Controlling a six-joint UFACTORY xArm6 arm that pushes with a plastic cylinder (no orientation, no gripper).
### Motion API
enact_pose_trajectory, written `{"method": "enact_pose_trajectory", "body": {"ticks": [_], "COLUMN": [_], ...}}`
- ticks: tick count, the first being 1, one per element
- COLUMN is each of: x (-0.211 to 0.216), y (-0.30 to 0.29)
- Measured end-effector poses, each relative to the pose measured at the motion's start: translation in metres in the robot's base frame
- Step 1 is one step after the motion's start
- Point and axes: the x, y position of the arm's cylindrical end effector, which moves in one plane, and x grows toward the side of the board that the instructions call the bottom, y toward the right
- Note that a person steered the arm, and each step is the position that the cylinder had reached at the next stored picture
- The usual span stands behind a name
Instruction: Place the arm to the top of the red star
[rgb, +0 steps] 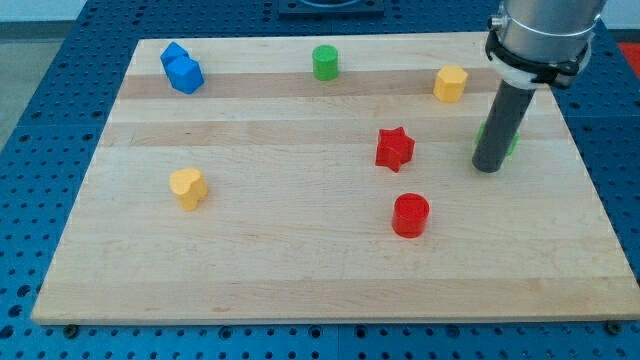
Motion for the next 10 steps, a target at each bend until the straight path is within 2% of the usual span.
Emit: {"method": "enact_pose_trajectory", "body": {"ticks": [2, 4, 6, 7, 10], "x": [0.007, 0.0, -0.054, -0.055, -0.068], "y": [-0.131, -0.227, -0.205, -0.159, -0.126]}}
